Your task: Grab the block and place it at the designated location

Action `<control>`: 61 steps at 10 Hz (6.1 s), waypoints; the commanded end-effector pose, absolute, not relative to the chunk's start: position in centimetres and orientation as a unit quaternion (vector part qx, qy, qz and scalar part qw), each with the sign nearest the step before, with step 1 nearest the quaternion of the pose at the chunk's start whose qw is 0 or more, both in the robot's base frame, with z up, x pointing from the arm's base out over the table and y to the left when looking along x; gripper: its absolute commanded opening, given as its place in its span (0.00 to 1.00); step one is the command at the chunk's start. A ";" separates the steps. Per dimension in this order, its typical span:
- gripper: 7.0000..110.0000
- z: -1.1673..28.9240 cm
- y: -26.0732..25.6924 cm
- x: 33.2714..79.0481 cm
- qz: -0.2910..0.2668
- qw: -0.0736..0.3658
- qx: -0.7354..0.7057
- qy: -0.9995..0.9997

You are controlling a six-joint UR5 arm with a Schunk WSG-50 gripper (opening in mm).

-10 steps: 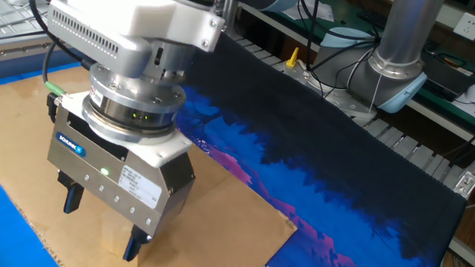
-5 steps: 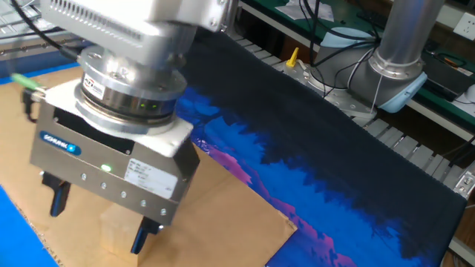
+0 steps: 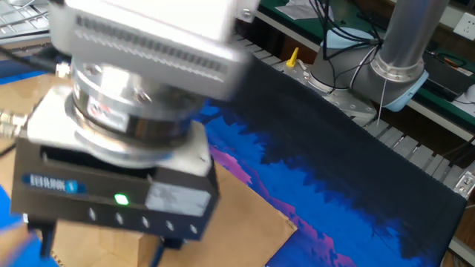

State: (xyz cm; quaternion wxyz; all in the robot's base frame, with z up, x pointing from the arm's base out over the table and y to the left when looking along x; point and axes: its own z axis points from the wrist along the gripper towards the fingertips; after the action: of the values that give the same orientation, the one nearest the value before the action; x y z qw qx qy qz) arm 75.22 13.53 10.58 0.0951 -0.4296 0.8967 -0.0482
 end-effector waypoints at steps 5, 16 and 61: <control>0.57 12.9 11.4 75.3 -0.052 0.122 -0.469 0.873; 0.79 12.9 7.2 68.6 -0.041 0.029 -0.101 0.994; 0.36 3.6 6.6 68.6 0.002 0.124 -0.211 0.970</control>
State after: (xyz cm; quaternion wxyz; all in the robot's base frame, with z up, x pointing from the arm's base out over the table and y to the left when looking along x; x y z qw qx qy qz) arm 68.81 6.75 3.53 0.1244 -0.2200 0.9675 -0.0008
